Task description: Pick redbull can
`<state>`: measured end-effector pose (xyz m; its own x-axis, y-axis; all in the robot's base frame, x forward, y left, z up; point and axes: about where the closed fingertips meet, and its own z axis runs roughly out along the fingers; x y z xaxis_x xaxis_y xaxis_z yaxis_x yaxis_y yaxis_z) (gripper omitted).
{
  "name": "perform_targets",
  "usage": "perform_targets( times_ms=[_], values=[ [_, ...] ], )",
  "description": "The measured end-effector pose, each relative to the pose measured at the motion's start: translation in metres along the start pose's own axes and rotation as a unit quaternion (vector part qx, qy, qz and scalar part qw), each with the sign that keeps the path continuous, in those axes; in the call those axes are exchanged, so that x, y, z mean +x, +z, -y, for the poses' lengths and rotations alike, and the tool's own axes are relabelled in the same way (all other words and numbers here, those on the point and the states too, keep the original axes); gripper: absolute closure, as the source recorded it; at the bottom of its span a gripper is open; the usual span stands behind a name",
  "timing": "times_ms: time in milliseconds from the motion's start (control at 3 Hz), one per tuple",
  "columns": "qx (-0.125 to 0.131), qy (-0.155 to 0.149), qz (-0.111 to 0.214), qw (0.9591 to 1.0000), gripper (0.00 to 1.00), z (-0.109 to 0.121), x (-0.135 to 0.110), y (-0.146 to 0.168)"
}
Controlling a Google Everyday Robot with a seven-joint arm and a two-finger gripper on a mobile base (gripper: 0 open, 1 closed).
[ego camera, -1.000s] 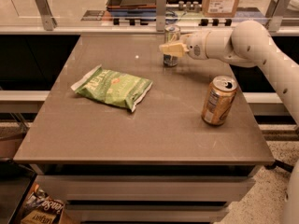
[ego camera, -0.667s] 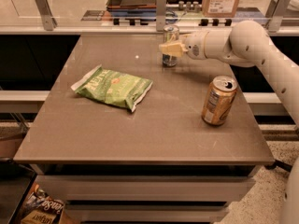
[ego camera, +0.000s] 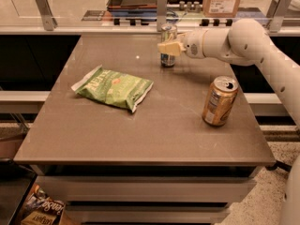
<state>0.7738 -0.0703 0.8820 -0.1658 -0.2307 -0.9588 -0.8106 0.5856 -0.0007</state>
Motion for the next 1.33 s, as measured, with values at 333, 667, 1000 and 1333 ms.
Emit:
perform_targets(
  times_ms=[333, 667, 1000, 1333],
  values=[
    [0.005, -0.008, -0.001, 1.0, 1.0, -0.006, -0.02, -0.006],
    [0.014, -0.02, -0.001, 0.9997, 1.0, -0.012, -0.042, -0.014],
    [0.028, -0.038, 0.004, 0.9989, 1.0, -0.014, -0.067, -0.025],
    [0.044, -0.056, 0.008, 0.9974, 1.0, -0.017, -0.092, -0.037]
  ],
)
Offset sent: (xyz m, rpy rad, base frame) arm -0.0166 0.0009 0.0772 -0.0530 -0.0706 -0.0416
